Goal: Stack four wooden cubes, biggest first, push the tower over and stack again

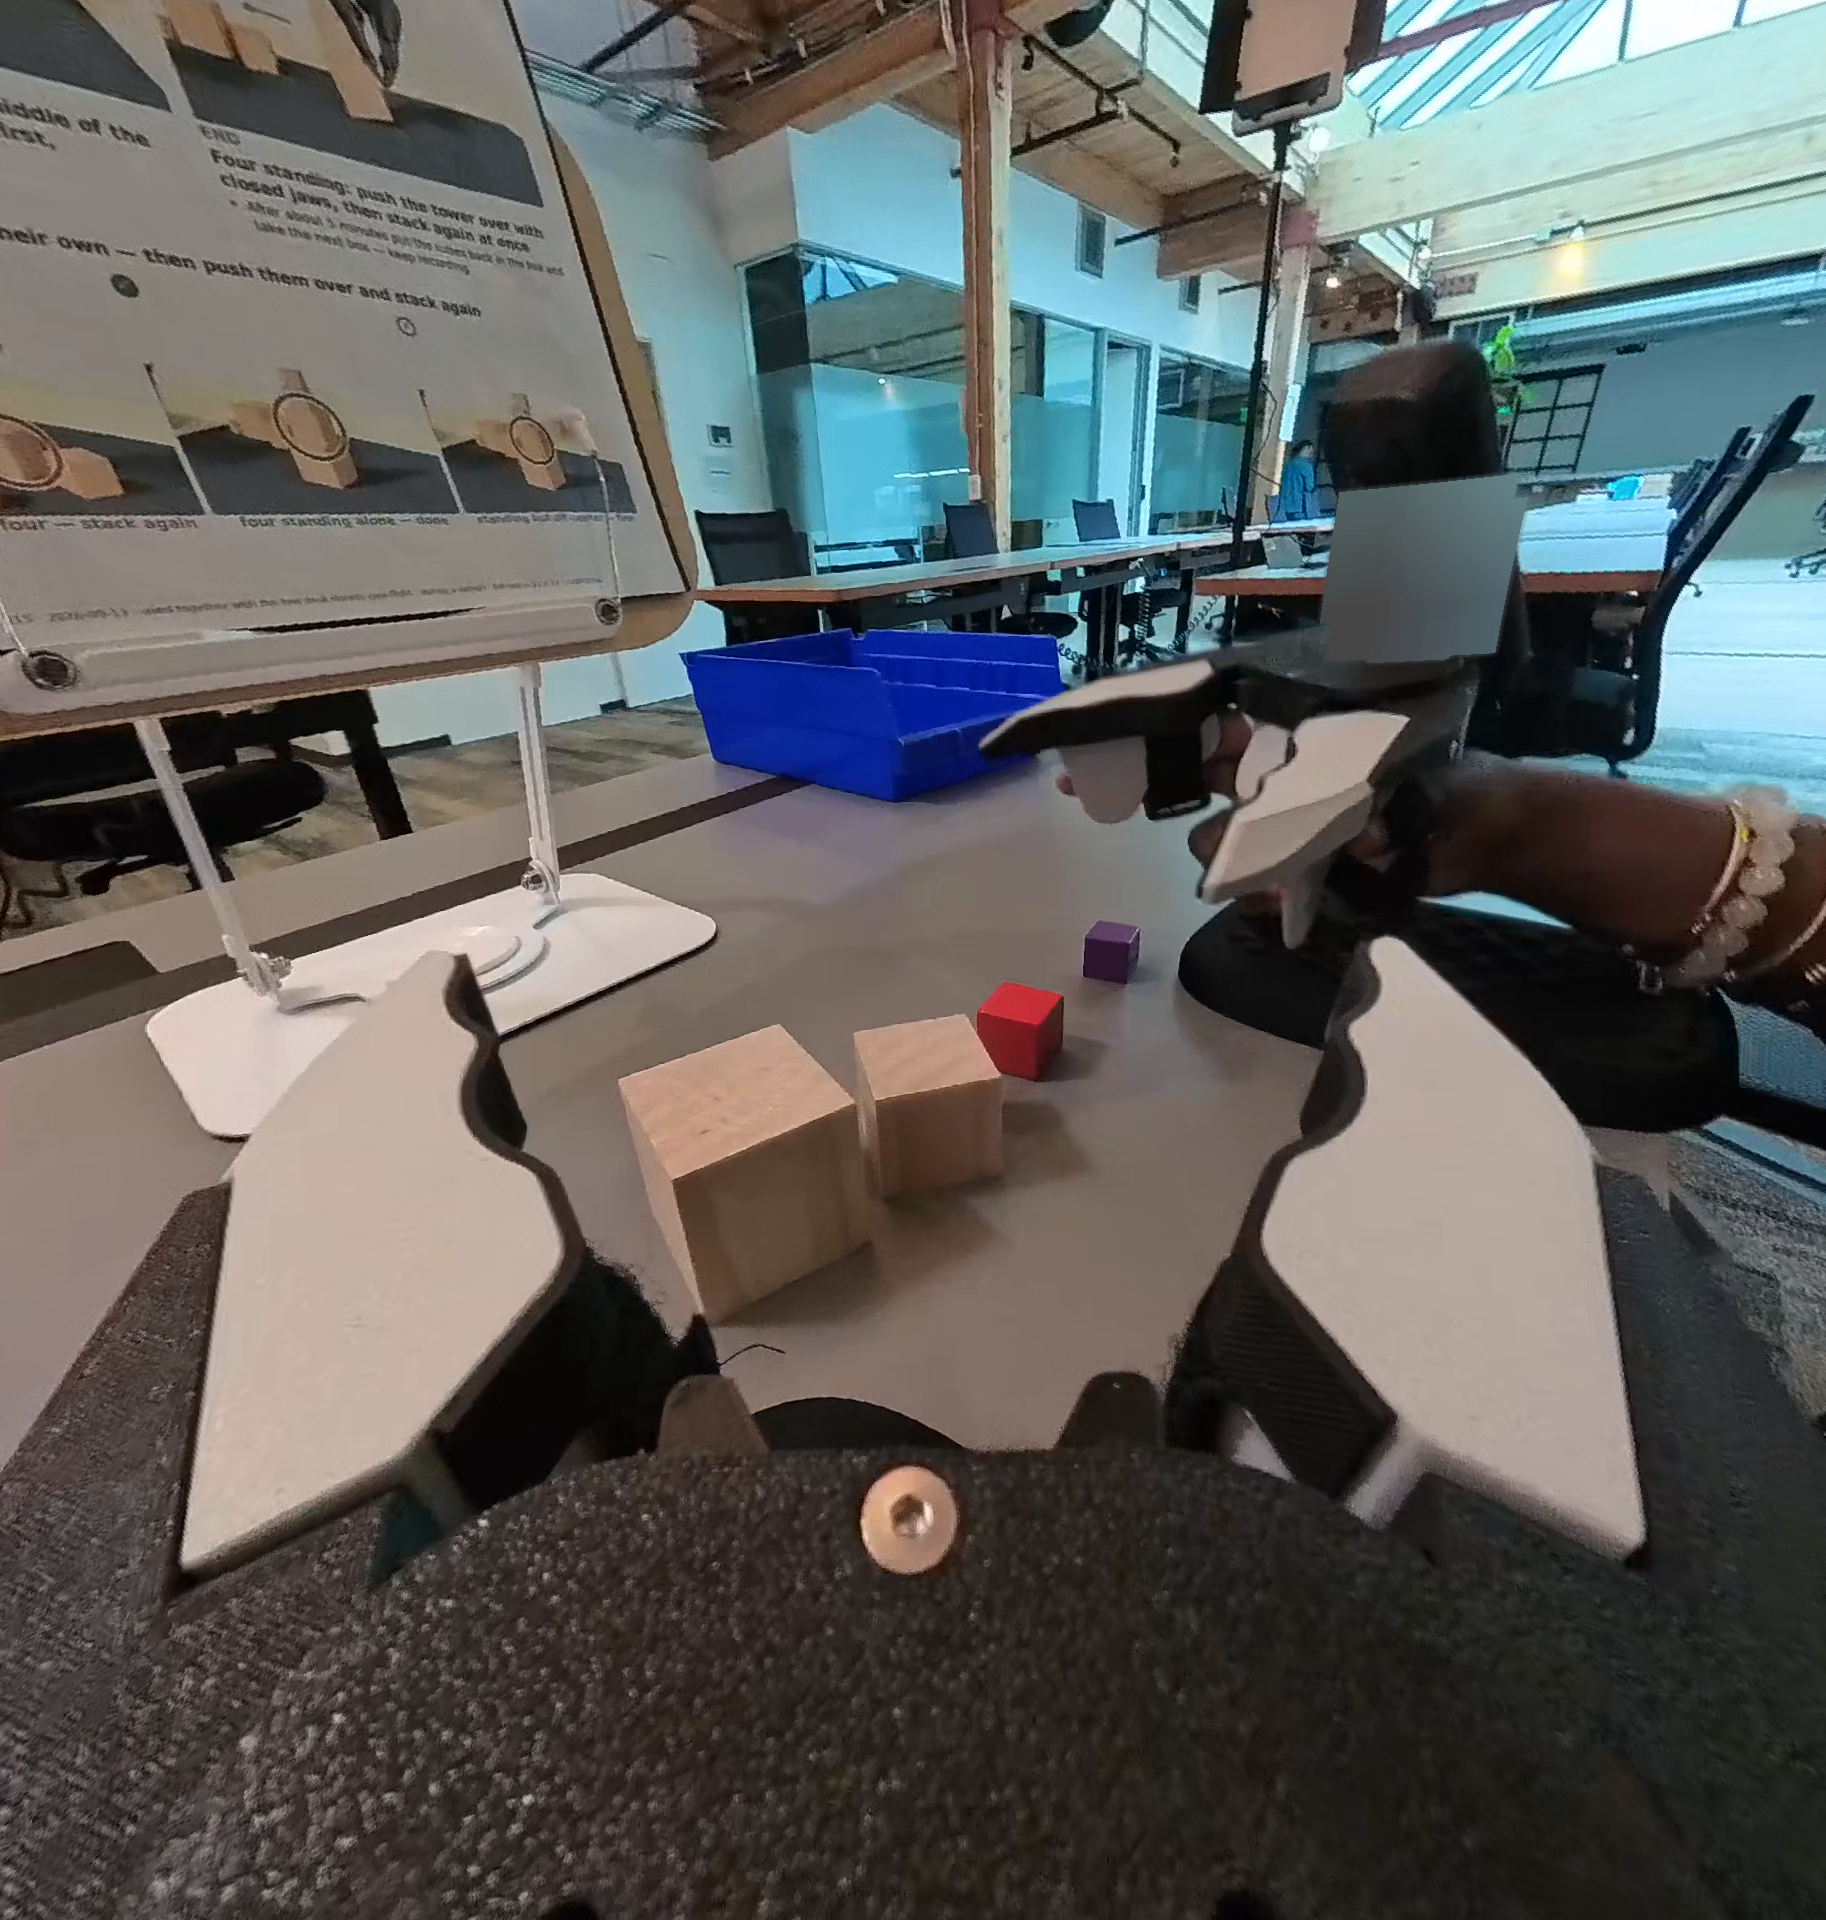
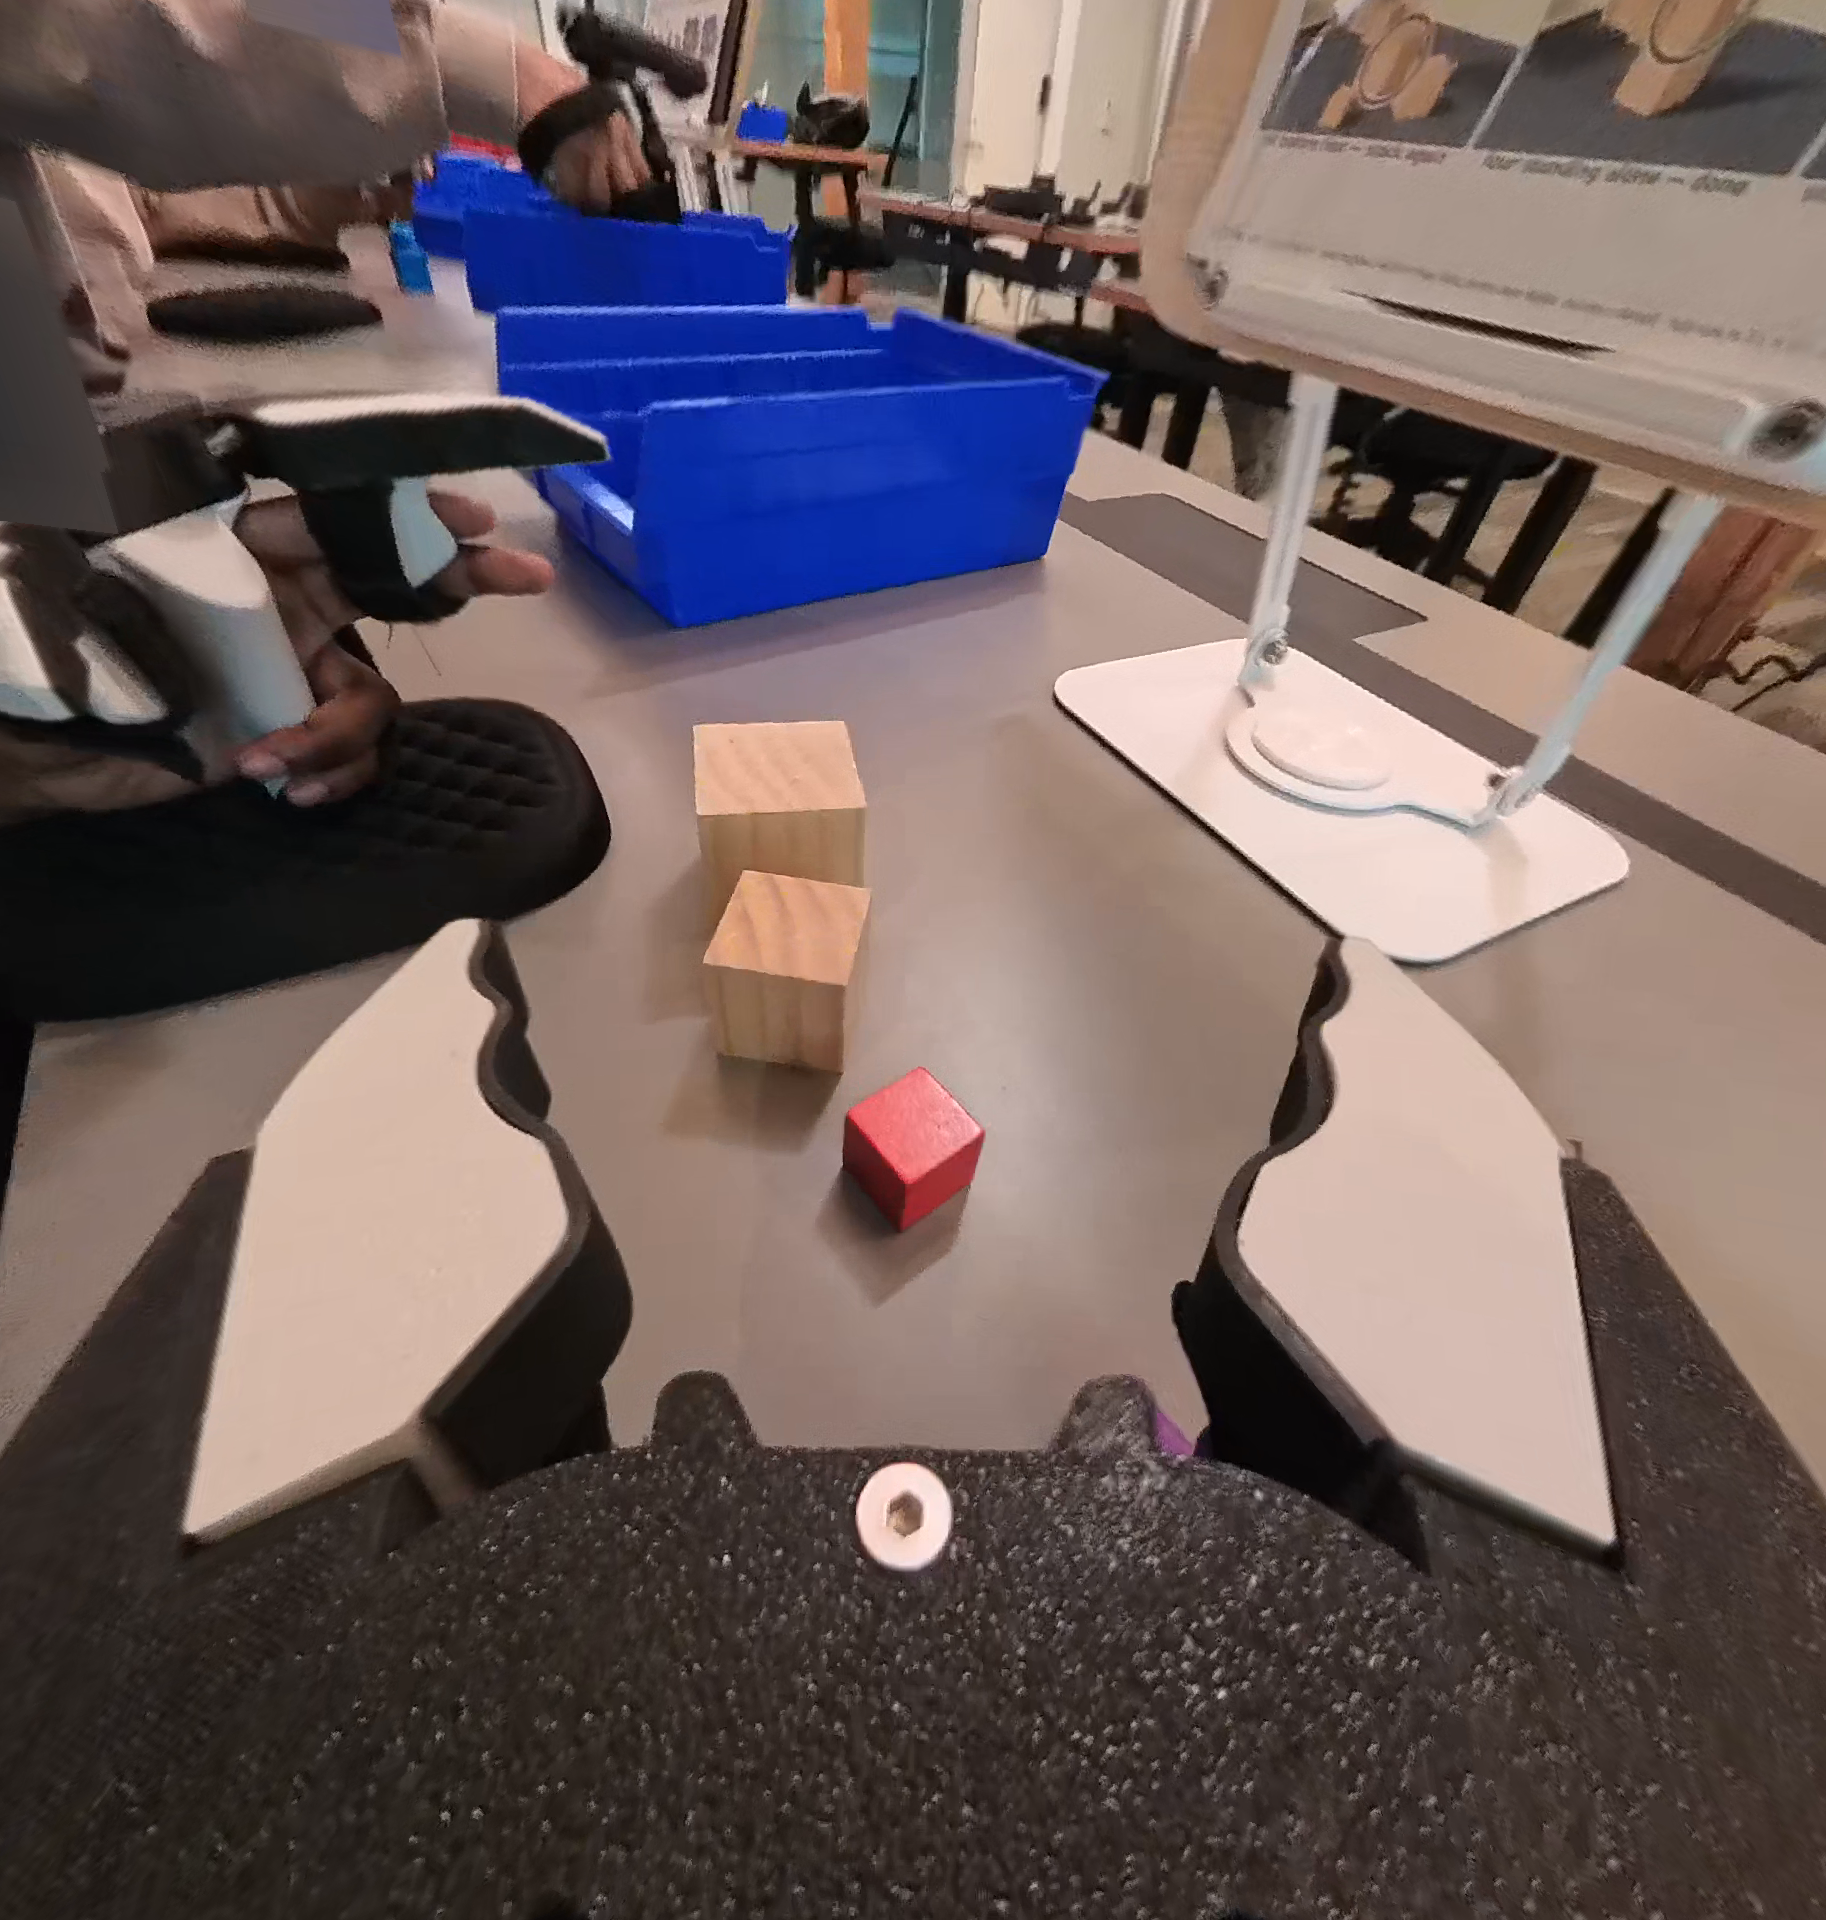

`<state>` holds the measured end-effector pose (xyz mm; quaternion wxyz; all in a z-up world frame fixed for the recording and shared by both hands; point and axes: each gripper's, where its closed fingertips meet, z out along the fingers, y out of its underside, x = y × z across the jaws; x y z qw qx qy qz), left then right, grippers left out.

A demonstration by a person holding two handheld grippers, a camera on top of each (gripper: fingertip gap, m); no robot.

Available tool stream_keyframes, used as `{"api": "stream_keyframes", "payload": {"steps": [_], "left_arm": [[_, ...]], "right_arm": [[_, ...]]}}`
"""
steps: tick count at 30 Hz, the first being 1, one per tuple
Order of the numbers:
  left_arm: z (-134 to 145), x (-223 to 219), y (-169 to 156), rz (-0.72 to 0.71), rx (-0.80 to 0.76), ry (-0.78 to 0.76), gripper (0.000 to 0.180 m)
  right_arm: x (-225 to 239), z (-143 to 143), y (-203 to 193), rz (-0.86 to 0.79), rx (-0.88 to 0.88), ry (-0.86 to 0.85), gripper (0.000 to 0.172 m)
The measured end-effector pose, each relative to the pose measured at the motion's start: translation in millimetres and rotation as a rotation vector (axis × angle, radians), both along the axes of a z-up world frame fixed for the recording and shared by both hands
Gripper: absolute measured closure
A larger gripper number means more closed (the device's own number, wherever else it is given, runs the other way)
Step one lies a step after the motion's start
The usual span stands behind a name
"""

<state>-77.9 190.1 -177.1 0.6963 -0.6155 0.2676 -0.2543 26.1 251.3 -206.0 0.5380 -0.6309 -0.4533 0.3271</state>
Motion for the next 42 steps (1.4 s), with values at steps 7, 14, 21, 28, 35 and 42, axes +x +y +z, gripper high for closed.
{"api": "stream_keyframes", "payload": {"steps": [7, 14, 21, 28, 35, 42], "left_arm": [[-2.6, 0.8, 1.2, 0.024, -0.001, 0.03, 0.034], [-5.7, 4.2, 0.4, 0.01, -0.009, 0.054, 0.034], [-6.3, 6.1, -2.7, -0.023, -0.012, 0.052, 0.034], [-4.7, 11.1, -12.5, -0.134, -0.012, 0.031, 0.034], [-2.7, 19.7, -35.7, -0.339, 0.021, 0.027, 0.034], [-5.9, 26.0, -50.9, -0.489, 0.008, 0.039, 0.034]], "right_arm": [[-34.9, 5.7, -4.7, 0.093, -0.042, -0.336, 0.048], [-75.9, -26.4, -2.0, 0.106, -0.181, -0.7, 0.067], [-117.1, -52.8, 1.5, 0.168, -0.254, -0.836, 0.083], [-124.0, -69.9, -0.9, 0.243, -0.234, -0.921, 0.112], [-105.7, -14.7, -29.5, 0.316, -0.125, -0.794, 0.112], [-56.1, -23.0, -78.3, 0.392, -0.128, -0.877, 0.112]]}}
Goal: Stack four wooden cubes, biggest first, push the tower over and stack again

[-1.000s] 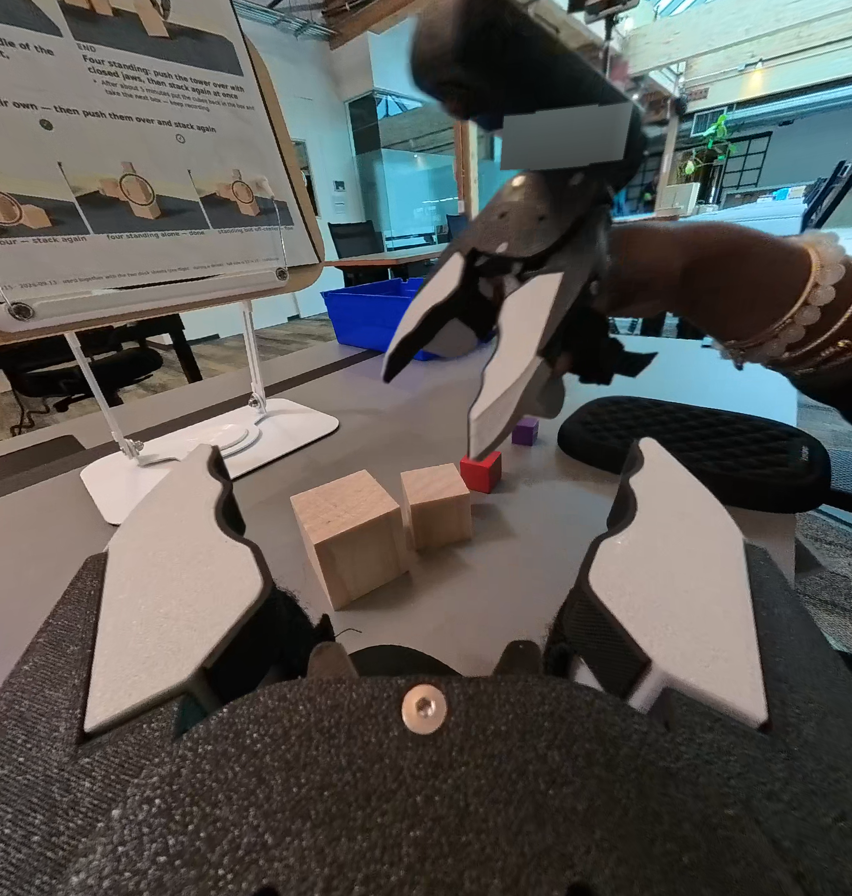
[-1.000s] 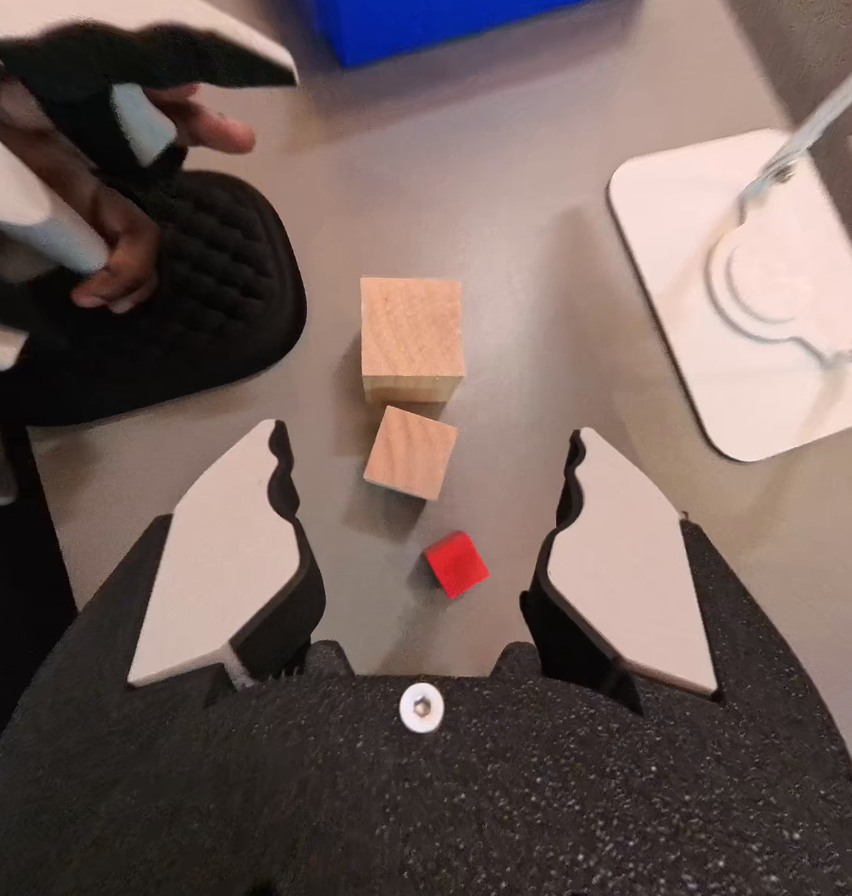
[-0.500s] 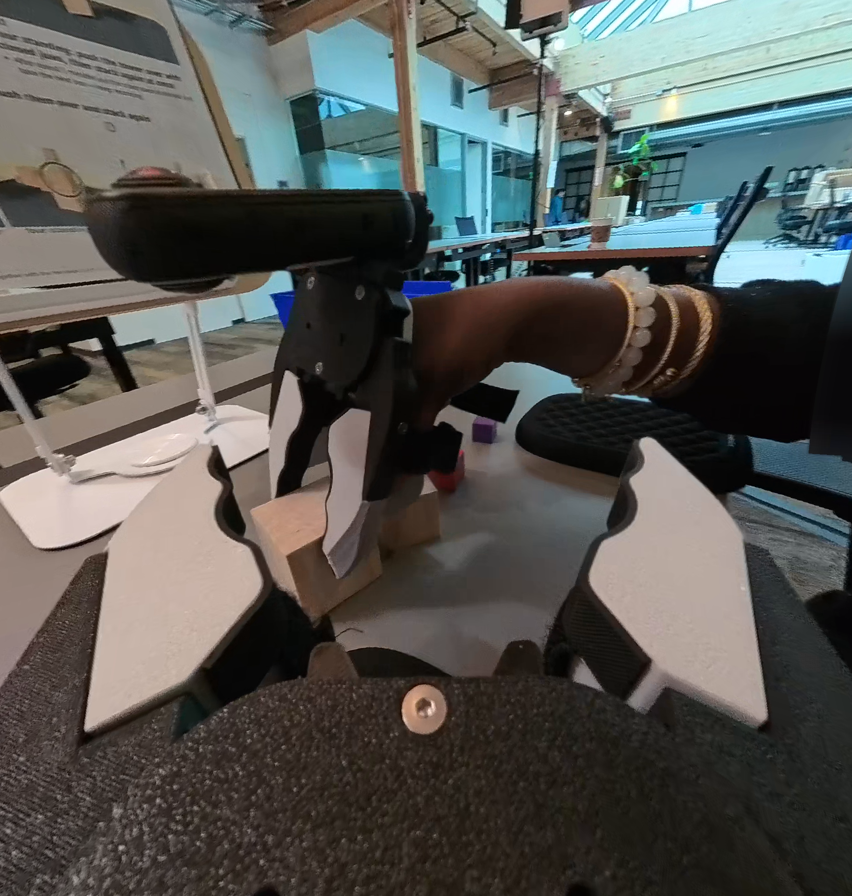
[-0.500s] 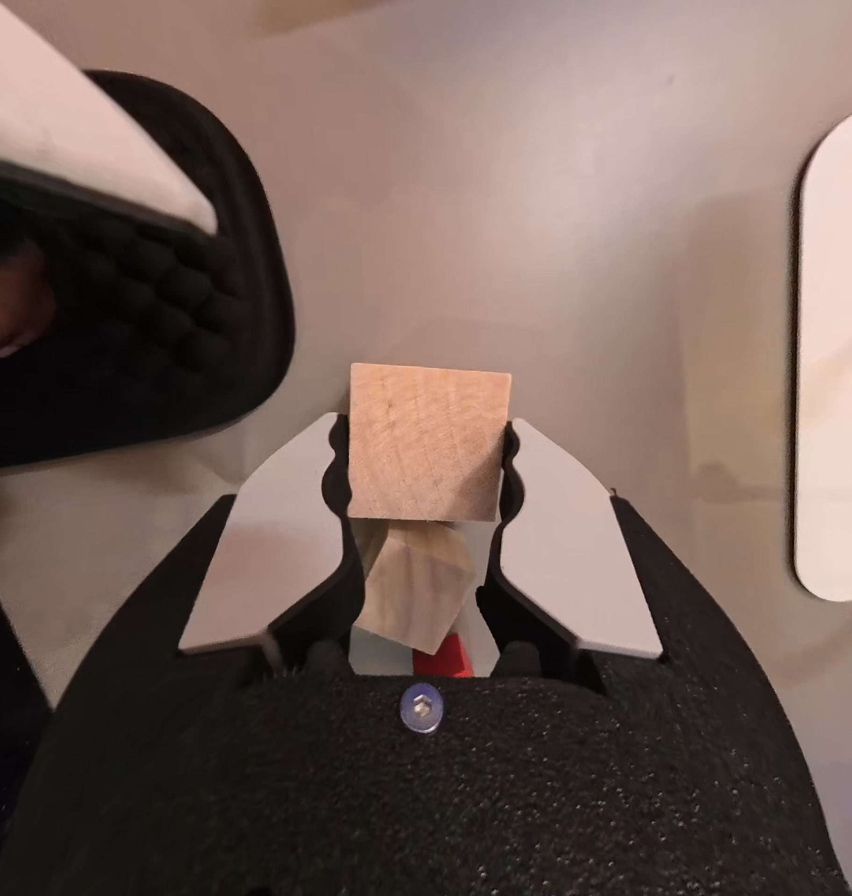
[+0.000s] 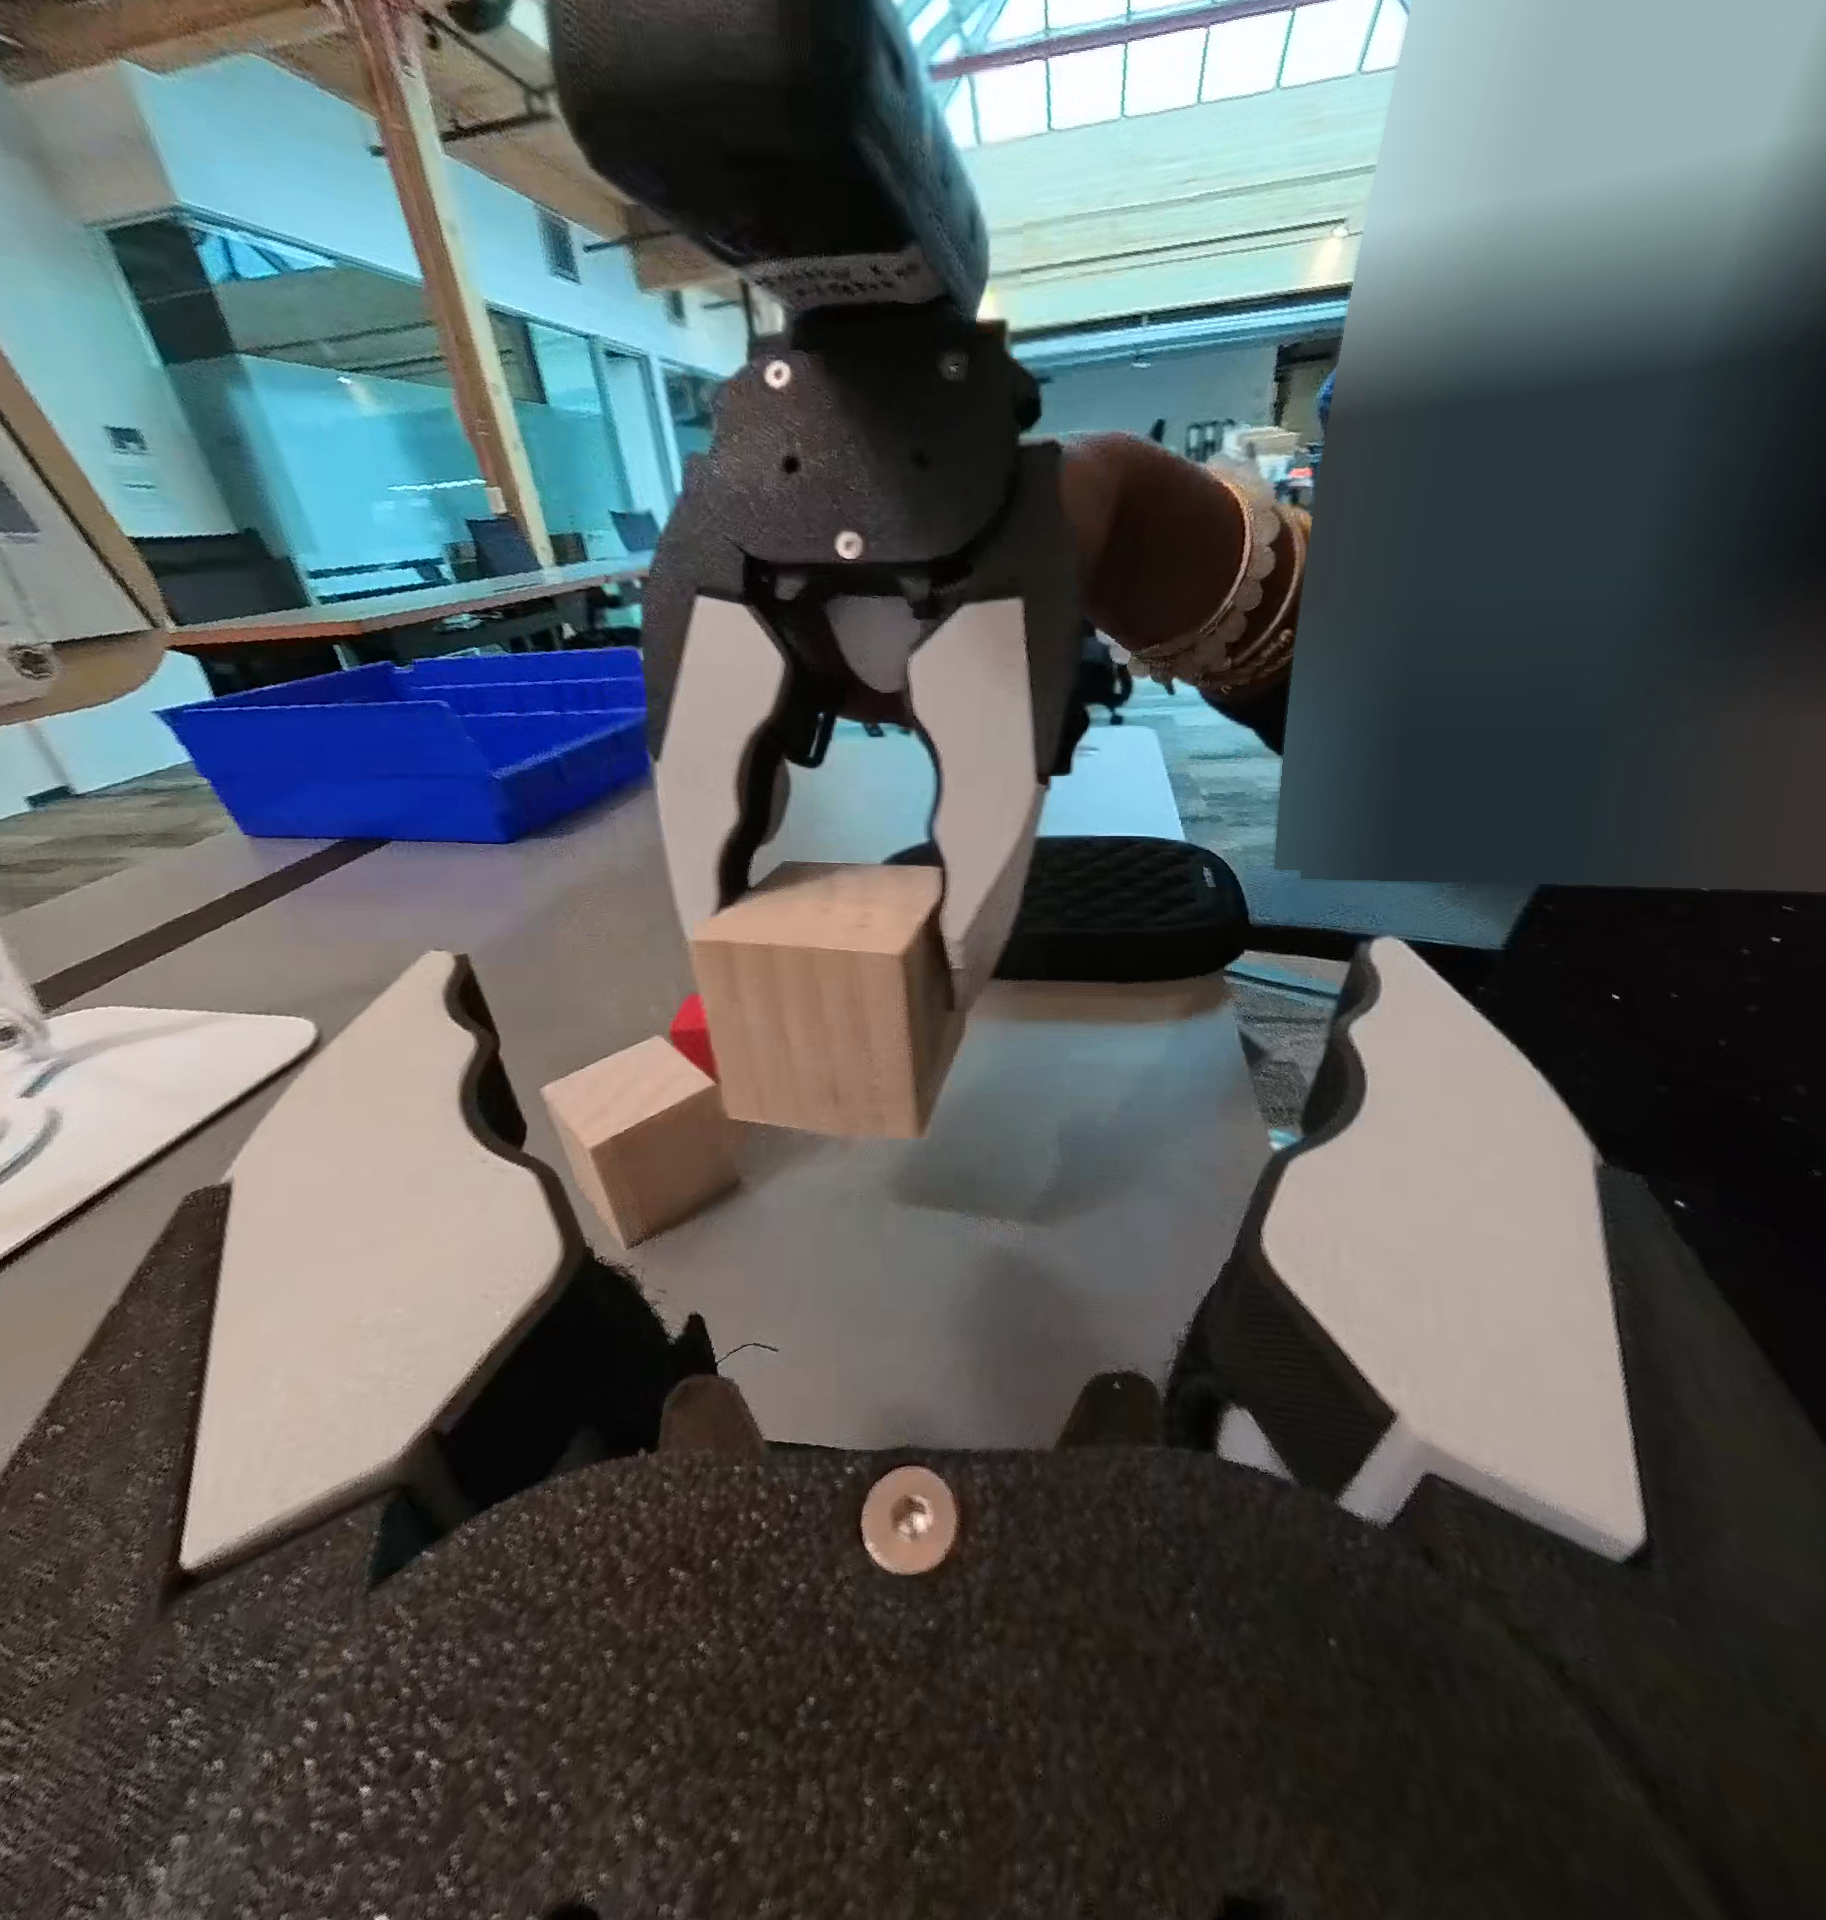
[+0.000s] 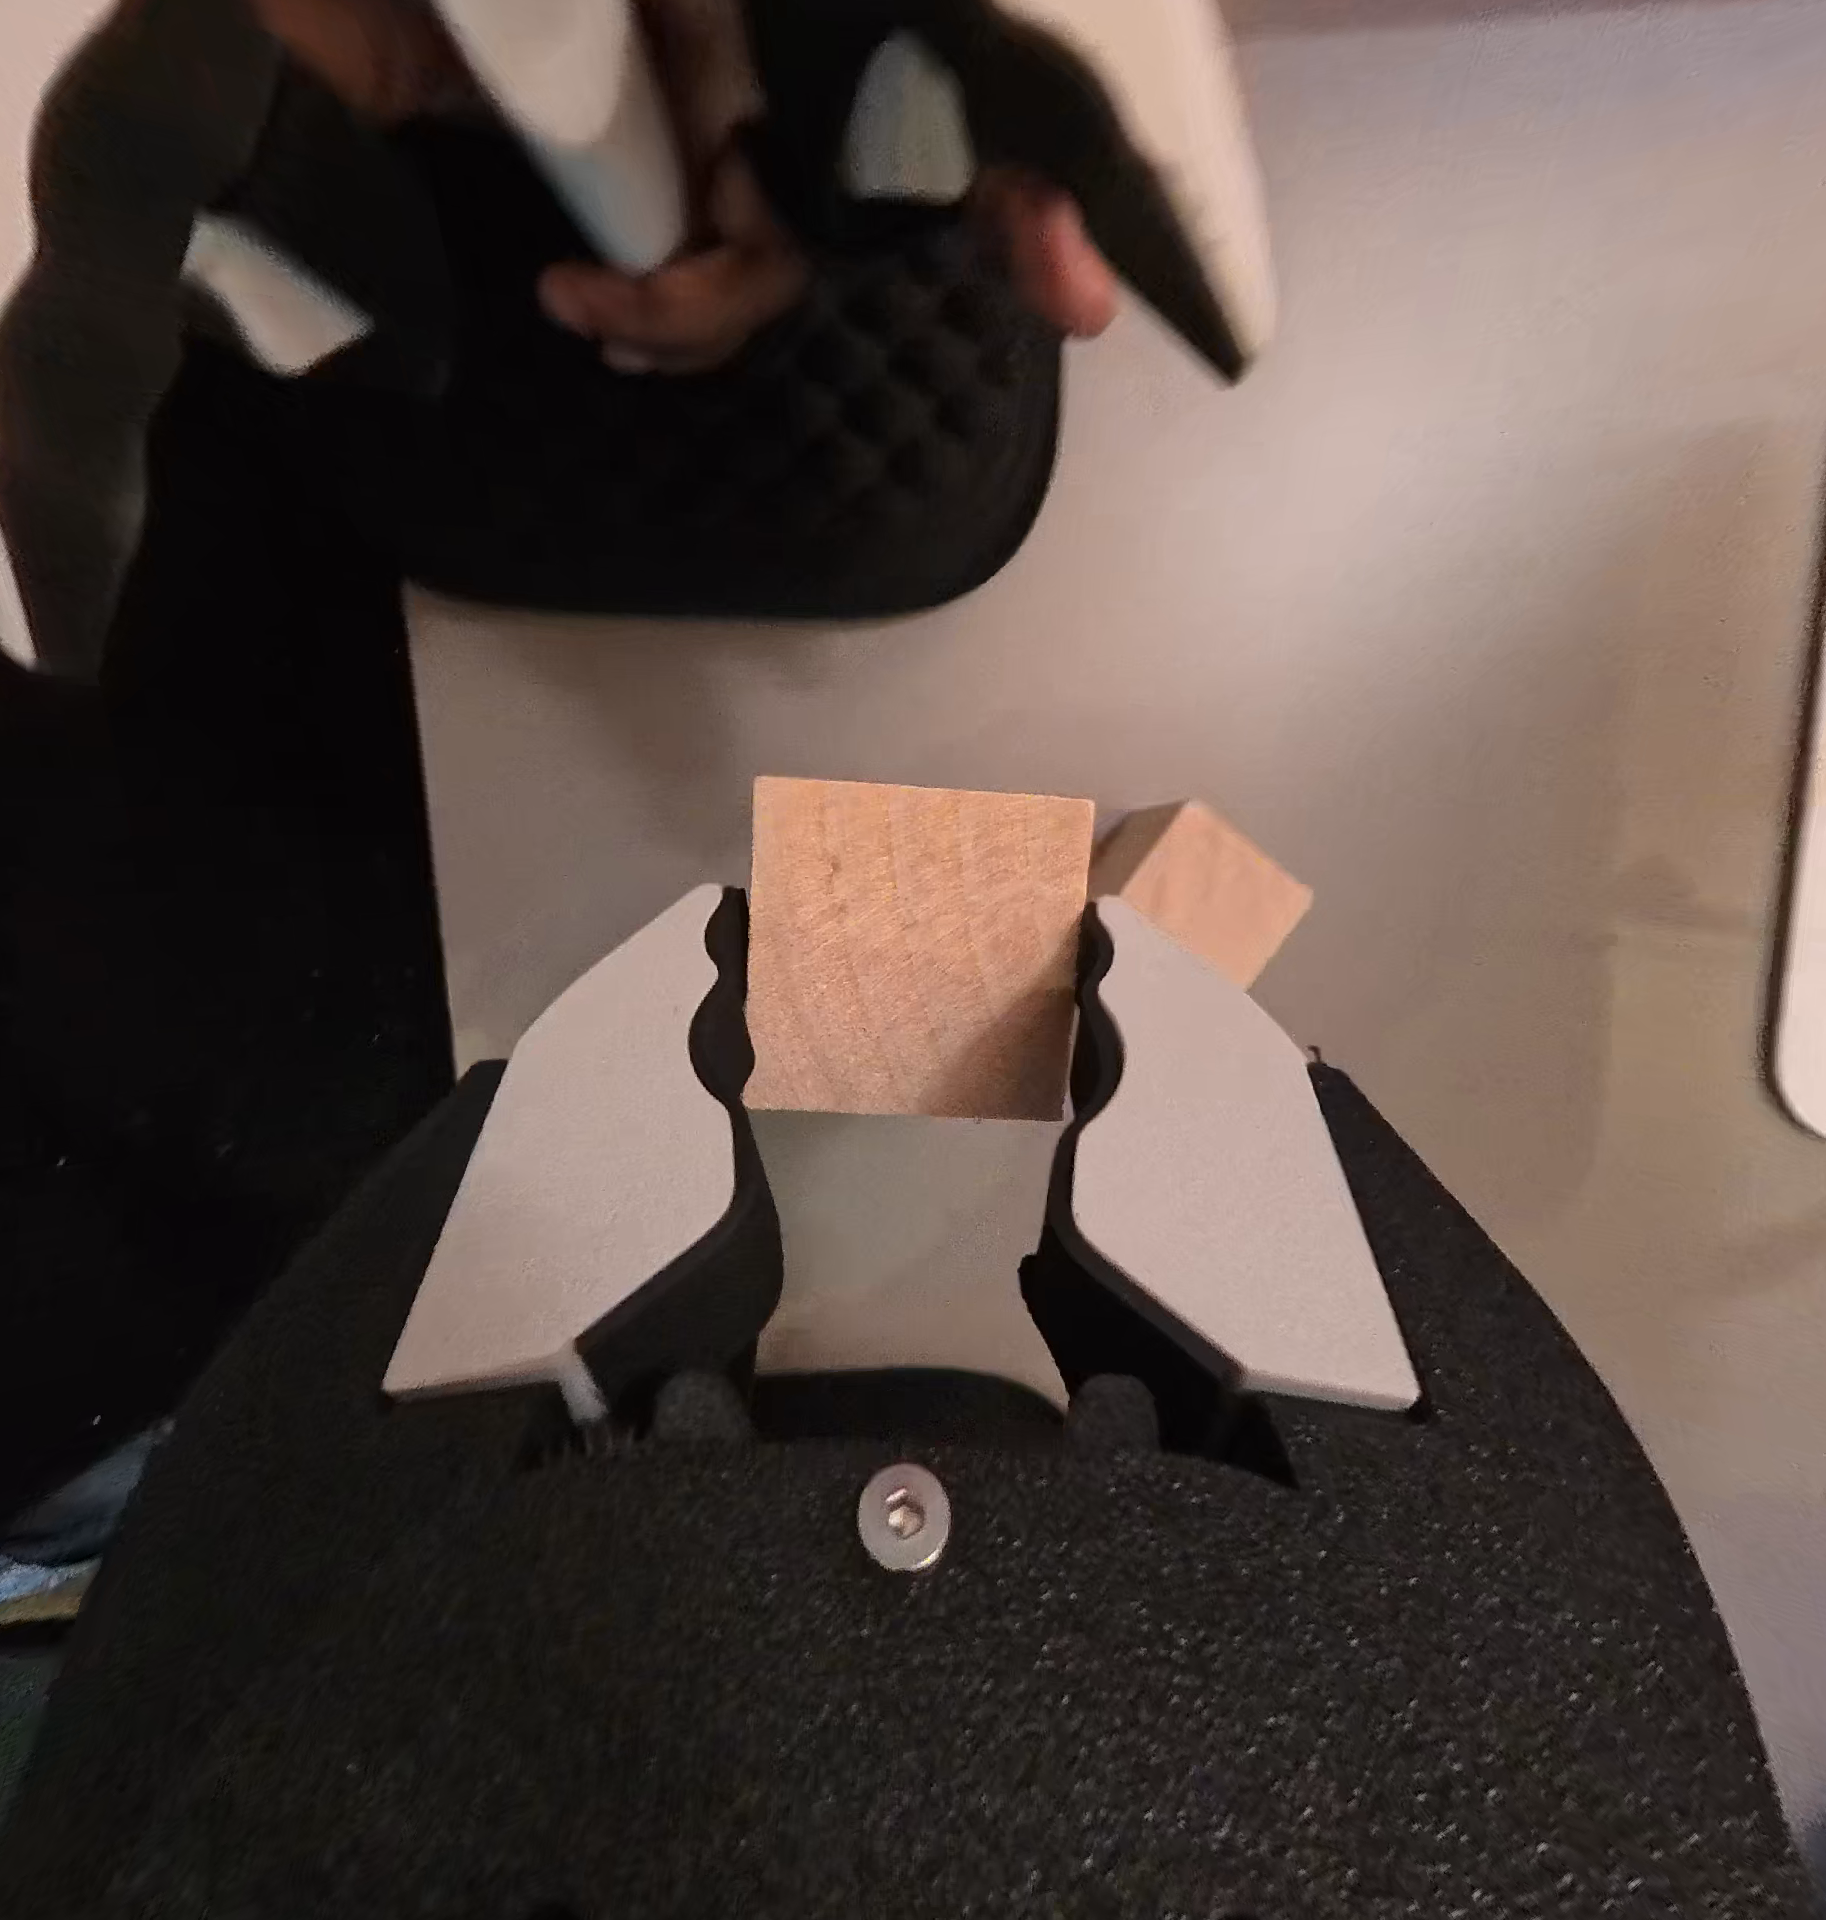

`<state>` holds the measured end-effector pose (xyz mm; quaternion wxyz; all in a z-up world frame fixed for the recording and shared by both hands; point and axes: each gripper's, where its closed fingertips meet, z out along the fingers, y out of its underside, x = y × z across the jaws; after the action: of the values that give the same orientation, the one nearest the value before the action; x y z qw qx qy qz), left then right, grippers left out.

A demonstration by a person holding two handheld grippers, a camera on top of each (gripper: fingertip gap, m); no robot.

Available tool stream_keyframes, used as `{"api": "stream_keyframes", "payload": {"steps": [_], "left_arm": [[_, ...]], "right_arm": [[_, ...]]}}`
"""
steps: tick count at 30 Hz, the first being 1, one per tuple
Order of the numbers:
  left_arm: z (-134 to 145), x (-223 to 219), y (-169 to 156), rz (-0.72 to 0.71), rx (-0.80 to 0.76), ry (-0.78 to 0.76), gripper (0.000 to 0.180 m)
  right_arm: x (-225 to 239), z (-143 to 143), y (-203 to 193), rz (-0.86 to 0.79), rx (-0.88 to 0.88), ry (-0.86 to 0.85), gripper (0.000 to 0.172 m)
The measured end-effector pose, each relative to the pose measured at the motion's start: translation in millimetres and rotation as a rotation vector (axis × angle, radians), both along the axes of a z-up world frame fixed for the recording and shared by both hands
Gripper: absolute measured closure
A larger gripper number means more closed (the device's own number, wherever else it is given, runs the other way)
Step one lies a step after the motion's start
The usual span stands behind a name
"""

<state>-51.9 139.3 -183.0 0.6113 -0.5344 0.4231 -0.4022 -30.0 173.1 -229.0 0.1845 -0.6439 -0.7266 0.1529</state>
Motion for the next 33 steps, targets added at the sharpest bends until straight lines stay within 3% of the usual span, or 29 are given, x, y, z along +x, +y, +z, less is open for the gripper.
{"api": "stream_keyframes", "payload": {"steps": [7, 20, 23, 26, 29, 33], "left_arm": [[-9.1, 8.2, -5.5, -0.094, -0.06, 0.06, 0.035], [-9.4, 8.6, -5.9, -0.092, -0.053, 0.061, 0.036], [-8.9, 8.1, -5.4, -0.088, -0.054, 0.056, 0.036], [-8.9, 8.1, -5.5, -0.085, -0.05, 0.057, 0.037], [-9.2, 8.3, -5.5, -0.085, -0.051, 0.059, 0.037], [-8.4, 7.4, -5.1, -0.082, -0.052, 0.051, 0.039]], "right_arm": [[16.4, -22.4, -28.5, 0.069, -0.035, -0.019, 0.112], [23.3, -46.7, -31.5, 0.075, -0.086, -0.071, 0.112], [20.2, -40.5, -33.3, 0.063, -0.153, -0.035, 0.11], [14.6, -14.2, -17.4, -0.035, -0.197, 0.034, 0.108], [11.5, 3.1, 25.3, -0.206, -0.091, 0.056, 0.107], [6.5, -13.5, 61.6, -0.331, -0.009, 0.003, 0.105]]}}
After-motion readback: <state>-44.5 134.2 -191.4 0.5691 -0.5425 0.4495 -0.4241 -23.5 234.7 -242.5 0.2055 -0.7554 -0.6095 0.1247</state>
